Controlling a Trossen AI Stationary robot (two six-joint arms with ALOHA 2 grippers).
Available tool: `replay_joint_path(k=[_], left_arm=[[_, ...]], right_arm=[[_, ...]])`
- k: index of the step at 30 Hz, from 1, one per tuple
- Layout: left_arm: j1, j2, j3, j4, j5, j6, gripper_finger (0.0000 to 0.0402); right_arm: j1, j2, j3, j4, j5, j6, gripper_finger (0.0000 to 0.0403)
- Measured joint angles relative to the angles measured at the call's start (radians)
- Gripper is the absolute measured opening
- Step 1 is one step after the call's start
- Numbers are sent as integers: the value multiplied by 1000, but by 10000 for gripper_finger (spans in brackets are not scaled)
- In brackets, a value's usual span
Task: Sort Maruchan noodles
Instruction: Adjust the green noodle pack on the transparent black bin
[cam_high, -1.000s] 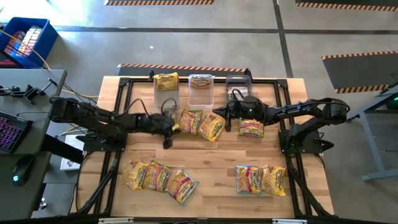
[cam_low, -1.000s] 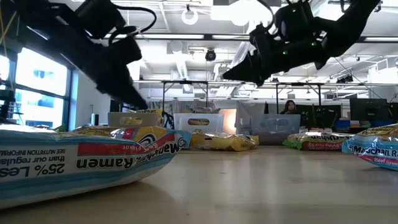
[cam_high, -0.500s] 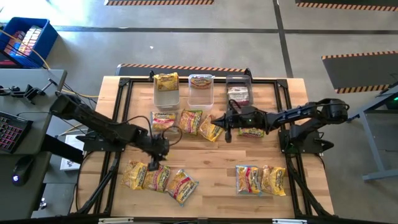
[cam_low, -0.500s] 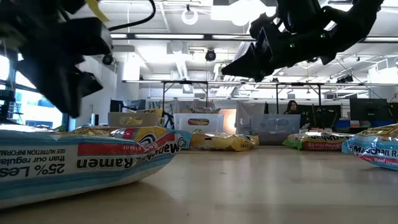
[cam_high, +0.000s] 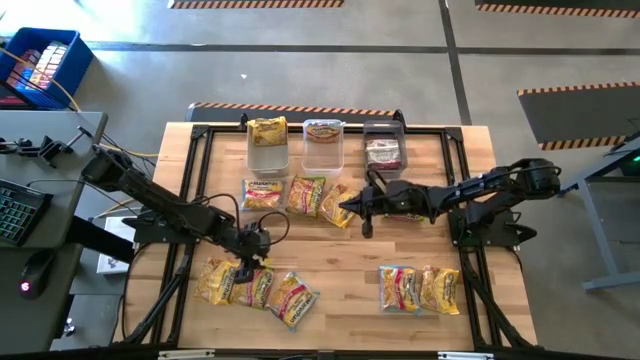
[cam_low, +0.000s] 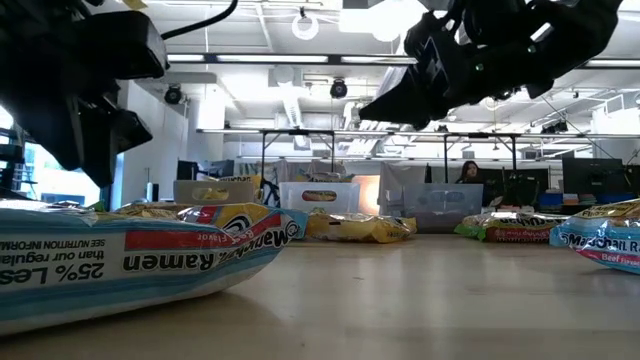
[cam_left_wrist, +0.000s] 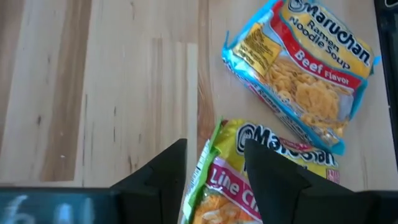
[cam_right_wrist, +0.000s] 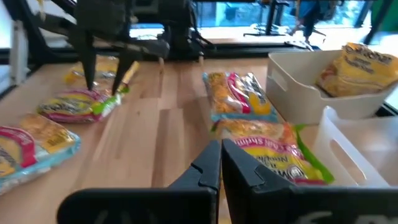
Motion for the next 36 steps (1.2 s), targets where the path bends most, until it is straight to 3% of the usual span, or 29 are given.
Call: replay_joint_path(k=[4, 7, 9, 14, 18, 20, 23, 29, 32, 36], left_arm=[[4, 0, 0, 8, -38, 35, 154], [16, 0, -12, 58, -123, 119, 149], [42, 1, -58, 213, -131, 180, 134], [177, 2, -206, 698, 58, 280, 65], [288, 1, -272, 910, 126, 334, 12], [330, 0, -282, 940, 134, 369, 4], [387, 1, -284, 942, 136, 440, 11], [475, 1, -284, 941, 136, 507, 8], [493, 1, -284, 933, 137, 506, 2], [497, 1, -284, 917, 137, 507, 1]], right_arm=[[1, -7, 0, -17, 106, -32, 0], [-28, -62, 25, -113, 179, -83, 0], [-72, -117, 92, -312, 218, -107, 0], [-267, -168, 364, -908, 229, -141, 0], [-435, -119, 552, -1223, 127, -267, 11], [-498, -74, 616, -1334, 112, -347, 30], [-577, 5, 670, -1417, 69, -441, 74], [-689, 179, 678, -1416, 9, -559, 168], [-723, 247, 678, -1421, -12, -577, 193], [-739, 284, 678, -1422, -120, -583, 199]])
